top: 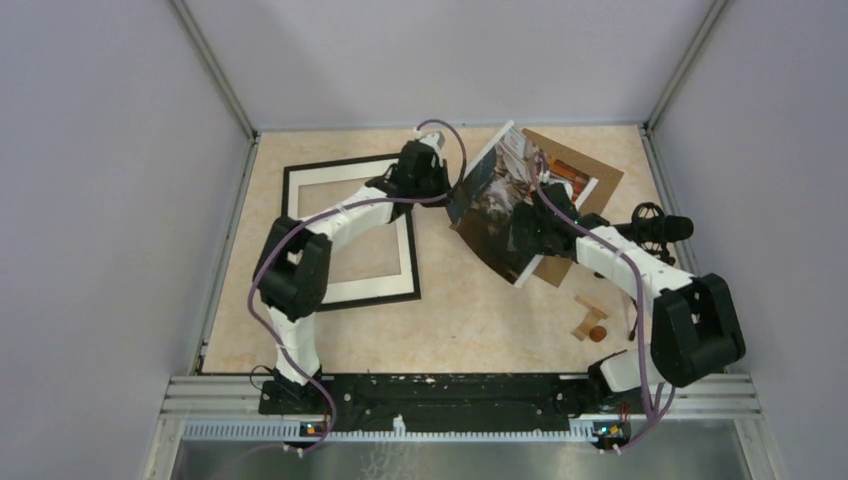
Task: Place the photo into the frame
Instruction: Pick up the photo at the center of the board, then turn over the photo from the photo frame.
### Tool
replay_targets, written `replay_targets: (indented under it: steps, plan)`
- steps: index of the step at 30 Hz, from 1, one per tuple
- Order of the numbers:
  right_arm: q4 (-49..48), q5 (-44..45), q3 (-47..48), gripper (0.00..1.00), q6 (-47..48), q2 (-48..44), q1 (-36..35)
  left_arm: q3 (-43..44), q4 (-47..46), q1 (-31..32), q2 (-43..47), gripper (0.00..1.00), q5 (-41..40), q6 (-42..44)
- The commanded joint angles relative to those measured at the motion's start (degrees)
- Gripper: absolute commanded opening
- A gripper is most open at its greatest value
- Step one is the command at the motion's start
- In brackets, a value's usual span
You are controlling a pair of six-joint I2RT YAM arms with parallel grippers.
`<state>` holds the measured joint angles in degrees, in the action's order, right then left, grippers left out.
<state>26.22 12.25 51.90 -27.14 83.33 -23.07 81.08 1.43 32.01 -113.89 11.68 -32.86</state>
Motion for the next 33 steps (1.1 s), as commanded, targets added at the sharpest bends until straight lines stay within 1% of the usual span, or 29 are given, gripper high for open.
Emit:
replay_targets:
  steps: [1, 3, 5, 6, 8, 9, 10, 11, 12, 13, 14, 17, 19, 21, 22, 24, 26, 27, 28, 30, 32, 33]
  plan:
    - [-0.5, -2.4, 5.1, 0.99, 2.7, -6.5, 0.4, 7.3, 20.5, -0.8, 15.9, 0.0, -21.5, 12.6]
    - [-0.5, -3.4, 6.1, 0.99, 3.1, -7.8, 0.4, 8.1, 26.3, -0.9, 21.5, 0.0, -36.2, 17.9]
    - [-1.0, -5.0, 6.5, 0.99, 3.5, -8.7, 0.4, 8.7, 29.5, -1.3, 27.7, 0.0, -48.5, 24.7]
    - [-1.4, -5.8, 6.5, 0.99, 3.7, -9.0, 0.4, 9.2, 30.5, -1.3, 30.4, 0.0, -53.9, 28.4]
    - [-2.2, -7.4, 6.2, 0.99, 3.8, -9.4, 0.4, 9.3, 29.5, -1.4, 35.7, 0.0, -67.1, 35.8]
    - [-2.6, -8.3, 6.0, 0.99, 3.8, -9.2, 0.4, 8.4, 26.6, -1.4, 38.2, 0.0, -73.5, 41.0]
    - [-3.1, -9.3, 5.7, 0.99, 3.7, -9.0, 0.4, 6.8, 20.9, -1.4, 41.0, 0.0, -79.1, 47.4]
    - [-3.5, -10.3, 5.4, 0.99, 3.5, -8.8, 0.4, 4.4, 13.4, -1.3, 43.9, 0.0, -83.7, 54.0]
    - [-4.0, -11.3, 5.1, 0.99, 3.3, -8.4, 0.4, 2.1, 4.7, -1.1, 46.6, 0.0, -86.1, 61.9]
    - [-4.4, -11.9, 4.9, 0.99, 3.3, -8.0, 0.3, -0.1, -3.1, -0.4, 48.9, 0.0, -87.1, 68.1]
    - [-4.6, -12.0, 4.7, 0.99, 3.2, -7.6, 0.4, -1.0, -5.1, 0.7, 50.5, 0.0, -86.6, 71.0]
    - [-3.8, -13.2, 5.0, 0.99, 3.4, -6.8, 0.4, -4.3, 1.4, 3.8, 50.4, 0.0, -83.0, 69.4]
    - [-4.0, -13.1, 4.8, 0.99, 3.3, -6.9, 0.4, -9.4, 2.1, 5.7, 49.1, 0.0, -80.7, 68.5]
    - [-4.8, -13.5, 4.2, 0.99, 2.8, -7.3, 0.4, -14.1, 3.2, 7.6, 47.3, 0.0, -77.0, 65.9]
    - [-5.7, -14.2, 3.6, 0.99, 2.5, -7.5, 0.3, -16.5, 3.7, 8.0, 46.3, 0.0, -74.9, 62.9]
    - [-8.1, -16.3, 2.7, 0.99, 1.9, -7.5, 0.0, -20.9, 4.6, 8.5, 44.3, 0.0, -65.4, 57.5]
    - [-10.5, -18.2, 2.3, 0.99, 1.4, -6.6, -0.8, -24.3, 4.7, 9.9, 42.0, 0.0, -59.2, 52.9]
    - [-11.4, -18.9, 2.4, 0.99, 1.1, -5.9, -1.3, -25.5, 4.7, 10.8, 40.5, 0.0, -57.5, 51.1]
    - [-12.3, -19.5, 2.5, 0.99, 0.9, -5.0, -1.7, -26.4, 4.8, 11.9, 38.7, 0.0, -55.1, 50.6]
    - [-14.5, -22.3, 3.1, 0.99, -0.7, -2.7, -2.0, -27.4, 4.8, 13.5, 34.2, 0.0, -53.9, 51.6]
    - [-15.0, -24.5, 4.3, 0.99, -1.6, -0.1, -2.1, -24.9, 10.6, 14.1, 26.9, 0.0, -54.7, 48.4]
    - [-15.6, -25.0, 4.7, 0.99, -2.2, 0.8, -2.0, -23.2, 15.0, 14.4, 23.5, 0.0, -54.8, 46.5]
